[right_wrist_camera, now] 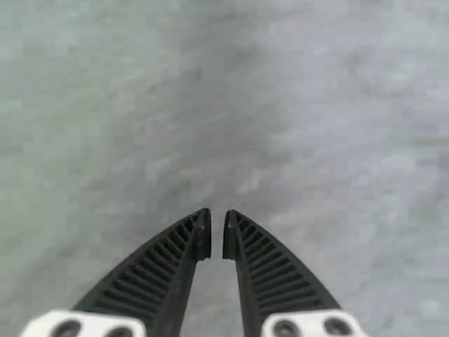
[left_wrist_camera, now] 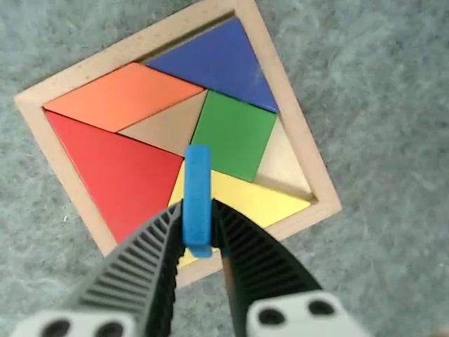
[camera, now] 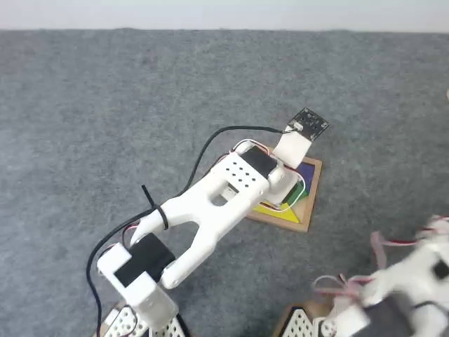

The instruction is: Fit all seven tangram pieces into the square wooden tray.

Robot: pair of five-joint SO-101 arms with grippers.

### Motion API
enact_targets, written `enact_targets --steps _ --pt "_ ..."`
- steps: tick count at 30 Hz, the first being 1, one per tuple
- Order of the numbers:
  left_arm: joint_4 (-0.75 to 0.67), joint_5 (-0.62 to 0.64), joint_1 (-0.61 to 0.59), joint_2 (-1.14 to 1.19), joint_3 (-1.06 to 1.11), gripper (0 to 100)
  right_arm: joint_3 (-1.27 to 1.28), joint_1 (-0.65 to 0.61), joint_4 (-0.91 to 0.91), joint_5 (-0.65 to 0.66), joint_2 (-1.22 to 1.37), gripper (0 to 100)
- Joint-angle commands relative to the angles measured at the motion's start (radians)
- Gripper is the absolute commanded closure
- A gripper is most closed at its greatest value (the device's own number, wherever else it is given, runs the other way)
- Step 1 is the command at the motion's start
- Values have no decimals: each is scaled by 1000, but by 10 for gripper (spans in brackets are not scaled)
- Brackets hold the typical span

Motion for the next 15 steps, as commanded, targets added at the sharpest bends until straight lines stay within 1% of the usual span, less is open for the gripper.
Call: enact_targets --steps 1,4,8,12,15 --pt "-3 8 8 -32 -42 990 -313 143 19 61 209 943" --pt "-23 12 17 -31 -44 990 -516 208 74 71 386 943" --pt "-23 18 66 -31 -44 990 -741 240 147 68 578 932" --pt "-61 31 91 -31 -45 990 -948 259 226 46 719 930" --pt "-83 31 92 -29 -45 990 -1080 272 282 21 776 930"
